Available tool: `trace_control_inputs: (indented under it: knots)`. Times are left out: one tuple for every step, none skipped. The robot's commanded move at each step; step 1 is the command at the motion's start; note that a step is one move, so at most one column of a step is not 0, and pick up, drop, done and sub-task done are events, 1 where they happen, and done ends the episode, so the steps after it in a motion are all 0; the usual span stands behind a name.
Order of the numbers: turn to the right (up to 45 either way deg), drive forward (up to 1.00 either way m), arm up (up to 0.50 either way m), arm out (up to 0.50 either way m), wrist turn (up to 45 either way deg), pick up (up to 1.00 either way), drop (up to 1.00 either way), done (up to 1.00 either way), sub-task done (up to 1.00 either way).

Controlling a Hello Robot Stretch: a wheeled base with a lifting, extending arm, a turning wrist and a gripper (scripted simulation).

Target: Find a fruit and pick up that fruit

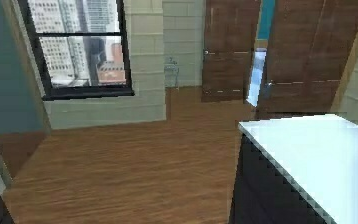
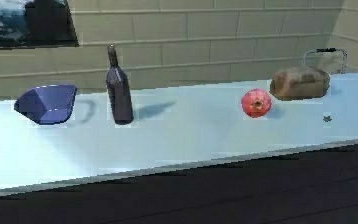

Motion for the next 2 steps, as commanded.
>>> trace_control_inputs:
  knots:
    - [3.0, 0.00, 0.00, 0.00, 0.0, 0.00, 0.00, 0.00, 0.00]
    - [0.0, 1.00, 0.00, 0.00, 0.0, 0.00, 0.00, 0.00, 0.00]
